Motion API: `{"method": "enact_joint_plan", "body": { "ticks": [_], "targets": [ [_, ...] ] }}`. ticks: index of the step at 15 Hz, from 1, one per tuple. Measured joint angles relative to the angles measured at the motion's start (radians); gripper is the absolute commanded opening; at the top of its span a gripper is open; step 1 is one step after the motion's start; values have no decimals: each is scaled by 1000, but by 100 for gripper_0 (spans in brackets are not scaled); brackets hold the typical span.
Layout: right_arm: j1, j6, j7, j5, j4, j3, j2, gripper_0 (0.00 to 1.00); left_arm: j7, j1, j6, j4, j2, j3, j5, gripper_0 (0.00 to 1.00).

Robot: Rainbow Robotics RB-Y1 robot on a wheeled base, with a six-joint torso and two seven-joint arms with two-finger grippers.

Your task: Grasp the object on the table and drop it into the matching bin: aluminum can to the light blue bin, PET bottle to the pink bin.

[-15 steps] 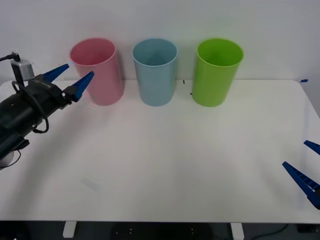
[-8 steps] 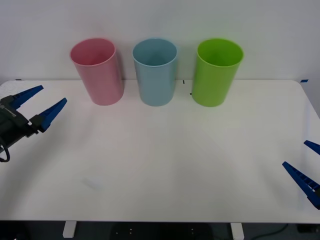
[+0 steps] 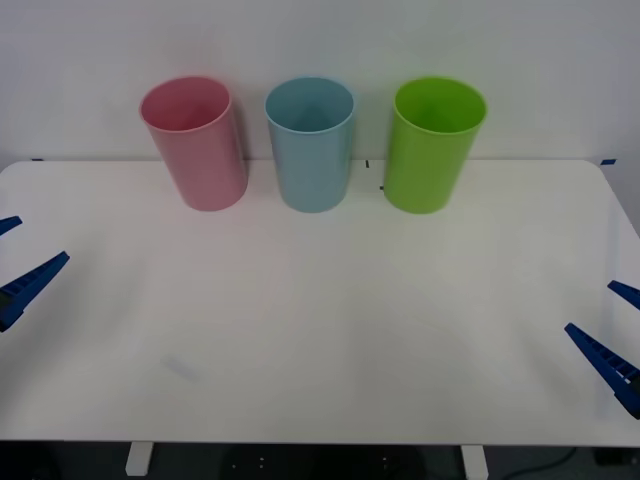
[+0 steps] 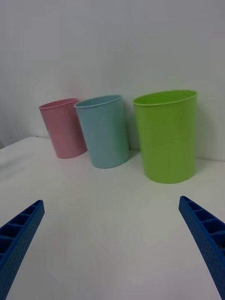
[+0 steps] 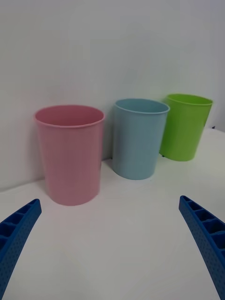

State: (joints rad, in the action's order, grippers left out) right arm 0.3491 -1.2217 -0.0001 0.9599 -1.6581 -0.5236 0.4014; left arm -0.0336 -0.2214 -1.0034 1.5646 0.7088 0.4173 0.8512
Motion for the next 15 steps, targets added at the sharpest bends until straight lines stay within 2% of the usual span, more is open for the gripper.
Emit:
{"method": "enact_joint_plan", "body": {
  "ticks": [7, 15],
  "targets": [
    [0, 0, 0, 0, 0, 0, 0, 100, 43, -110, -95, 0, 0, 108, 12, 100],
    [0, 0, 0, 0, 0, 0, 0, 100, 70, -162, -115, 0, 0, 125, 4, 100]
  ]
}}
